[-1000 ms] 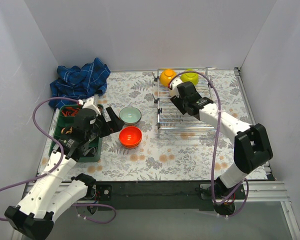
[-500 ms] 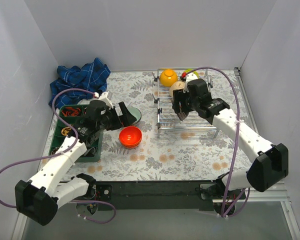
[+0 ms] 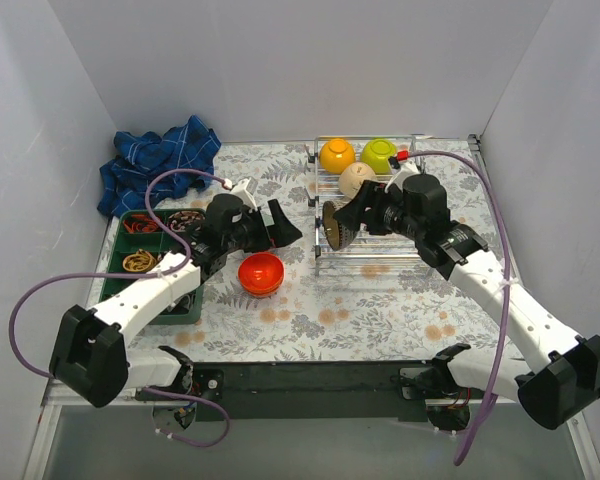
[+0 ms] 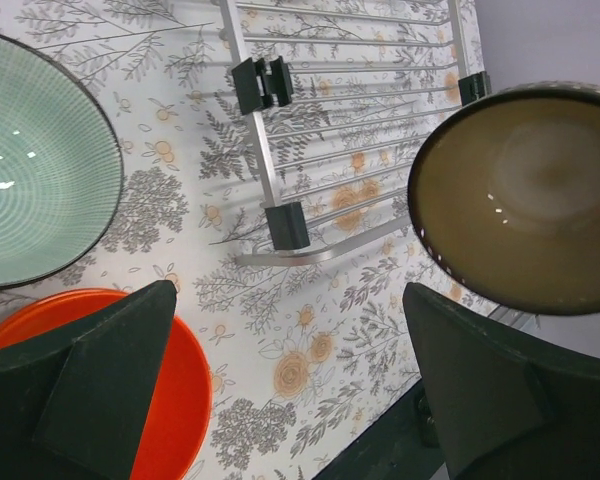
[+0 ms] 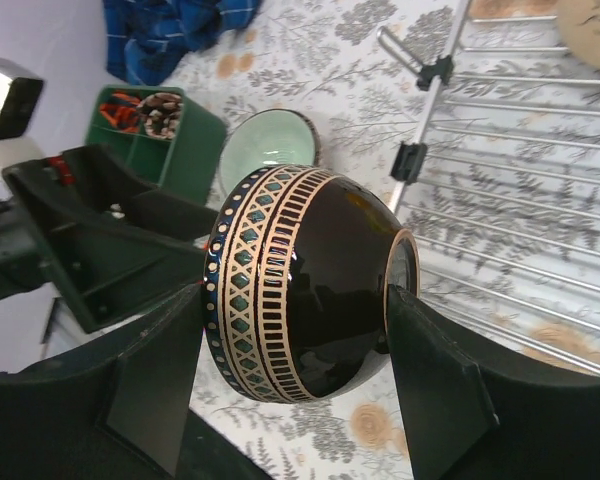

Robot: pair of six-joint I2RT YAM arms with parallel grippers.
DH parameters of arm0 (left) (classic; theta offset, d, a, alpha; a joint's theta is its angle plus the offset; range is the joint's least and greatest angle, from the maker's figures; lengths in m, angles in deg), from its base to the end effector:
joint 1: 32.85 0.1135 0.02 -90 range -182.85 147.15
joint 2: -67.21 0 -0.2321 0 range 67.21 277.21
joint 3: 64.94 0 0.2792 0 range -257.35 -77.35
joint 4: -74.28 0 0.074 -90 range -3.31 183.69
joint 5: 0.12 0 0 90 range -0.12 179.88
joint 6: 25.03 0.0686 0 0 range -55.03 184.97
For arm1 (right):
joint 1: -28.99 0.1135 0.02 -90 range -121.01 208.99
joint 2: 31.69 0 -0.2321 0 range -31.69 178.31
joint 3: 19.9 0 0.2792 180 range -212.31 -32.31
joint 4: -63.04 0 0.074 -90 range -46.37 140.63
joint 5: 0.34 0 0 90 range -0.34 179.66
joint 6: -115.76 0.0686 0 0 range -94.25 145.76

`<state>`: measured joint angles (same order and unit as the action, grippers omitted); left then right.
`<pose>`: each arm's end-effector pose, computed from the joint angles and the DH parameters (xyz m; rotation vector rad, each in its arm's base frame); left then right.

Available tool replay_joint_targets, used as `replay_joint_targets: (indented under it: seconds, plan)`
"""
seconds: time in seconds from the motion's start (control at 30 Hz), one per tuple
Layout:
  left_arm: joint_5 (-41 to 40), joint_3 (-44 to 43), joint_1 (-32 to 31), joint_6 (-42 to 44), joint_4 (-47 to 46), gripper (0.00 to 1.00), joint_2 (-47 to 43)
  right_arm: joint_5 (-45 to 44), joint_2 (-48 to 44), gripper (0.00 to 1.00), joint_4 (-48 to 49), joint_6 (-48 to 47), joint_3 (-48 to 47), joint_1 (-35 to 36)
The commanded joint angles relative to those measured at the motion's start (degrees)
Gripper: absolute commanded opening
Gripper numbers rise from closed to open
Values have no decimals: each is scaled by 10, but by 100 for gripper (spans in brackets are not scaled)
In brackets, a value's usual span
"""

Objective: Unload the bowls from the dish rack

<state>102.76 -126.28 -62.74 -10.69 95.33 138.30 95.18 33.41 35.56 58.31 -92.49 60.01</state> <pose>0.2880 -0.1832 0.2137 -0.7884 2.2620 -1.2446 0.2818 0.1772 0.3118 -0.0410 2.0090 0.8231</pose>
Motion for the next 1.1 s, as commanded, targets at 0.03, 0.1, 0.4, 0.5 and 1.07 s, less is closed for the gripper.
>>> replay_joint_targets:
  seconds: [0.03, 0.1, 0.4, 0.5, 1.07]
  plan:
    - [-10, -28, -32, -25, -84, 98, 29, 79, -39, 17, 138, 105, 31, -4]
    - [-17, -27, -39, -33, -105, 98, 37, 90, -47, 17, 163, 135, 45, -5]
    - [-13, 8, -46, -71, -140, 82, 48, 133, -59, 17, 280, 234, 139, -6]
    - [4, 29, -46, -87, -155, 66, 46, 142, -60, 17, 307, 251, 159, -7]
    - [8, 72, -48, -84, -140, 0, -5, 216, -41, 33, 381, 307, 207, -11]
